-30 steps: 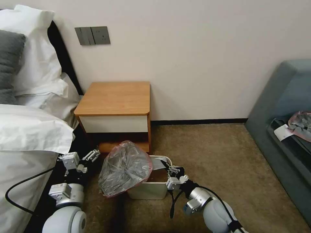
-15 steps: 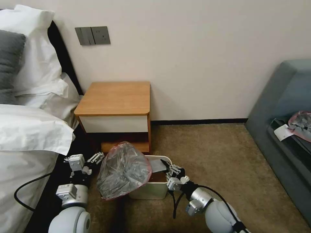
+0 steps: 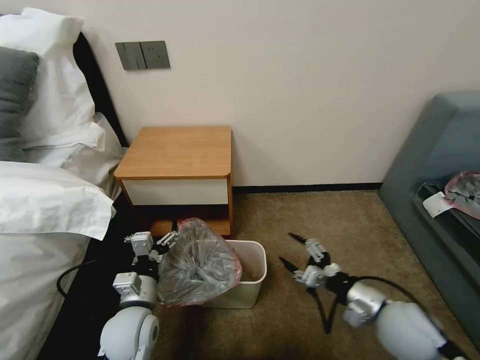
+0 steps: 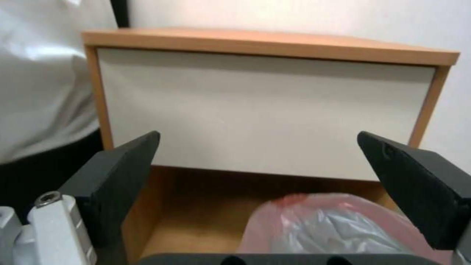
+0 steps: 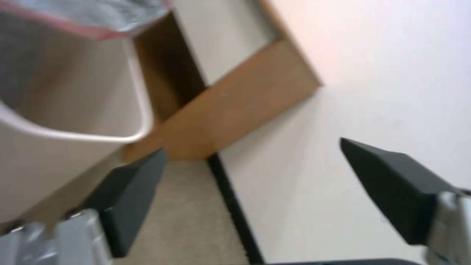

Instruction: Pick up the garbage bag from the table and place it over the trash can.

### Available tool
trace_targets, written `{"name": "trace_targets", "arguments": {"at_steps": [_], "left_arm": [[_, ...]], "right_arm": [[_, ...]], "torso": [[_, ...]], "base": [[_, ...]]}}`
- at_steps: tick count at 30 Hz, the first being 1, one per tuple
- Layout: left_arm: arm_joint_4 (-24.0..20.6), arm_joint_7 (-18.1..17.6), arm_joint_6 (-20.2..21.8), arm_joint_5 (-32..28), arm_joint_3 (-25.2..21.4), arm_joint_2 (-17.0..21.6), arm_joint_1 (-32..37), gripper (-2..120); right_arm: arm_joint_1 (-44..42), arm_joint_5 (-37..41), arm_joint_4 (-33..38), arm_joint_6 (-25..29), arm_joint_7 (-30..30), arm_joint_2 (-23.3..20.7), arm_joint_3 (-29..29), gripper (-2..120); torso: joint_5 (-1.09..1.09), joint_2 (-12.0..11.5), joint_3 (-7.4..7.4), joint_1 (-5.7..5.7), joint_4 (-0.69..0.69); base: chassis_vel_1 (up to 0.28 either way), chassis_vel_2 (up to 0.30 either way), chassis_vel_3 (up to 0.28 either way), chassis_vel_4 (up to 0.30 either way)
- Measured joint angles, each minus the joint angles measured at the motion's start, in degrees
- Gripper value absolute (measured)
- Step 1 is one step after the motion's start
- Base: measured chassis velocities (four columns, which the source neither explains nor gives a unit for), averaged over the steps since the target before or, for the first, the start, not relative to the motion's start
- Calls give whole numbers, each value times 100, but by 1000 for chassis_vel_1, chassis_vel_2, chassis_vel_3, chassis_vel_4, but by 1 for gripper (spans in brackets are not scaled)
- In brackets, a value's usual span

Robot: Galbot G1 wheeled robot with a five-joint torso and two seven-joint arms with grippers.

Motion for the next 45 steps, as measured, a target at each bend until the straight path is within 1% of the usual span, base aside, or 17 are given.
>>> {"name": "trace_targets", "arguments": {"at_steps": [1,4,6,8,9,12,13,15,20,21,22,24,27,29,34,37,45], "left_arm": [[-76,-1,138,-170,25,74,31,100],[-410,55,709,-802,83,303,265,100],[-474,73,813,-916,86,338,314,100],[-716,191,1190,-1295,100,470,495,99],[-716,191,1190,-1295,100,470,495,99],[-1094,461,1755,-1834,133,627,827,96],[-1094,461,1755,-1834,133,627,827,96],[-1148,556,1927,-2027,168,630,932,95],[-983,561,1989,-2126,191,536,937,95],[-892,517,1936,-2095,198,510,923,94],[-730,329,1788,-2003,219,456,868,94],[-480,135,1611,-1796,197,340,730,94],[-258,55,1546,-1737,101,248,510,93],[-209,53,1558,-1776,75,240,436,93],[-102,53,1801,-2059,-39,249,262,88],[-28,64,1975,-2195,-144,308,208,83],[5,152,2279,-2293,-33,308,197,82]], "right_arm": [[23,44,9,2,40,134,55,98],[114,99,-15,2,152,453,76,100],[123,104,-27,4,168,500,74,100],[164,133,-83,16,206,670,70,100],[164,133,-83,16,206,670,70,100],[207,214,-179,94,265,984,112,100],[207,214,-179,94,265,984,112,100],[179,229,-229,196,314,1093,121,100],[106,214,-245,344,331,1162,90,100],[90,191,-240,381,330,1181,84,100],[64,155,-217,421,313,1224,82,100],[-16,127,-169,488,281,1287,60,100],[-95,87,-170,611,224,1308,60,100],[-123,84,-177,639,221,1313,63,100],[-155,62,-223,697,217,1341,71,100],[-170,36,-270,739,216,1362,70,100],[-153,-1,-339,768,216,1401,49,100]], "torso": [[1,0,0,0,0],[3,0,0,0,0],[1,0,0,0,1],[2,0,0,0,1],[2,0,0,0,1],[3,0,0,0,1],[3,0,0,0,1],[2,0,0,0,1],[0,0,0,0,0],[1,0,0,0,1],[1,0,0,0,0],[0,0,0,0,0],[1,0,0,0,0],[1,0,0,0,0],[2,0,0,0,0],[2,0,0,0,0],[1,0,0,0,0]], "base": [[0,0,0,0],[0,0,0,0],[0,0,0,0],[0,0,0,0],[0,0,0,0],[0,0,0,0],[0,0,0,0],[0,0,0,0],[0,0,0,0],[0,0,0,0],[0,0,0,0],[0,0,0,0],[0,0,0,0],[0,0,0,0],[0,0,0,0],[0,0,0,0],[0,0,0,0]]}}
